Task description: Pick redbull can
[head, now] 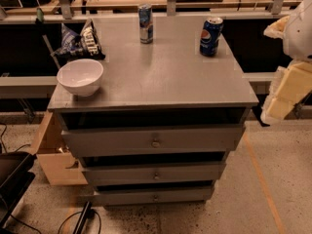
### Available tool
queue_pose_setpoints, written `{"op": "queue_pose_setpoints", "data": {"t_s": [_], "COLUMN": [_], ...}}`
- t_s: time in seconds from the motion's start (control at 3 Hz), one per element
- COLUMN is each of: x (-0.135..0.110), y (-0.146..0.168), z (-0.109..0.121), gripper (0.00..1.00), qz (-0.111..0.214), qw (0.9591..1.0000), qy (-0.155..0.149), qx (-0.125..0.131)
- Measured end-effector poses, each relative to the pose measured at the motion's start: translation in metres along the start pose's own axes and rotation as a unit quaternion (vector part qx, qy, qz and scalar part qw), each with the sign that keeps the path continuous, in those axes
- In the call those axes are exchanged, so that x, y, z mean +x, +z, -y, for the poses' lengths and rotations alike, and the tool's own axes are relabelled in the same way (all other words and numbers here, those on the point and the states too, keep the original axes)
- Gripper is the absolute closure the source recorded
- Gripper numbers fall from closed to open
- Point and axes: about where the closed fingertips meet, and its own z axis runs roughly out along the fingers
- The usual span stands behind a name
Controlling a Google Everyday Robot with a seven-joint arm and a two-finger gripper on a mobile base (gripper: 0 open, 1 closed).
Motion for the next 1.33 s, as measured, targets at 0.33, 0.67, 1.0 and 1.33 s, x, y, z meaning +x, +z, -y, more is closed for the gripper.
{"op": "queue_pose_setpoints", "data": {"t_s": [0.33,0.67,1.0,1.33], "x": [-0.029,-0.072,-0.126,-0.157], "y": [0.018,0.036,0.043,0.038], "z": [0.035,0.083,0.132,0.175], "gripper": [0.0,0.0,0.0,0.0], "qz": [0.076,0.194,0.353,0.45], "qw": [0.9963,0.9782,0.9282,0.8762], "qy": [-0.014,-0.008,0.047,0.095], "qx": [0.037,0.074,0.107,0.145]}}
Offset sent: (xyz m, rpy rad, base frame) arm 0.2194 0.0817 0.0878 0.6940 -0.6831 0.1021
